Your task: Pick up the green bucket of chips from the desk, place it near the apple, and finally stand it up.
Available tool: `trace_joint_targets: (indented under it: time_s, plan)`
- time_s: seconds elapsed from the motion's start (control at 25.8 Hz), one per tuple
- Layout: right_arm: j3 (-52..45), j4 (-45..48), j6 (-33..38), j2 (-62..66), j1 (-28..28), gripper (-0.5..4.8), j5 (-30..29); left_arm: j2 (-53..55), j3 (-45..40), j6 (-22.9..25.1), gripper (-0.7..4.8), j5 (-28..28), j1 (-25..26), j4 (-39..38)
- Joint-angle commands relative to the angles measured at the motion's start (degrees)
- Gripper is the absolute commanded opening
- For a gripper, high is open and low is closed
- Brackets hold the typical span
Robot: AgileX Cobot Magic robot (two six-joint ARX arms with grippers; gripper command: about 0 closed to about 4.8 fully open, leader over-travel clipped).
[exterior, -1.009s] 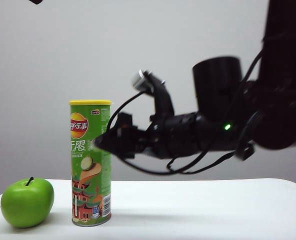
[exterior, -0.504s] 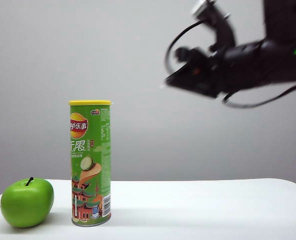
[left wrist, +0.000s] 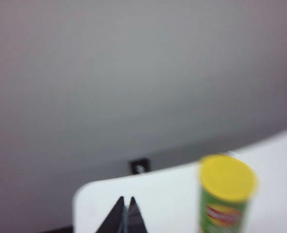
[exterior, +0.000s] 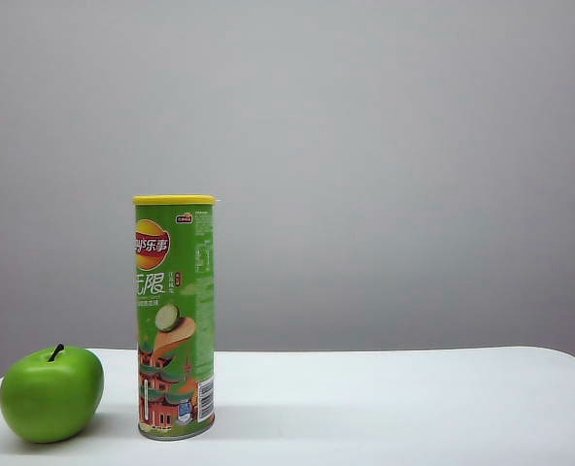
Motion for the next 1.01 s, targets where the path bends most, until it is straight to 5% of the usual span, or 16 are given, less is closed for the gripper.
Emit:
trace_joint_targets:
  time_s: [0.04,0.19,0.54,0.66,0.78,1.01]
  plan:
    - [-1.77,-1.11,-0.7,-5.46,-1.6,-0.05,0.81,-2.99,-2.99,-3.15,-0.05,-0.48,1.68,4.55]
    - [-8.24,-3.83,-2.6,-10.38,-1.75,-0.05,2.56,-4.81,-7.96,-8.52,-0.05,-0.17,3.63,6.69]
    - [-25.62,-3.5,1.4,-20.96,-1.77,-0.05,16.33,-5.22,-16.15,-11.69,-0.05,-2.99,3.98,15.76]
    - [-27.69,-4.61,4.11,-22.84,-1.79,-0.05,16.61,-5.22,-21.84,-16.26,-0.05,-4.42,4.0,21.92]
    - [-27.69,-4.35,3.74,-25.11,-2.45,-0.05,15.28,-5.25,-25.09,-16.02,-0.05,-4.39,4.0,23.39]
    - [-27.69,-20.0,1.51,-35.23,-6.21,-0.05,10.4,-5.25,-25.4,-12.44,-0.05,-4.28,4.0,23.41]
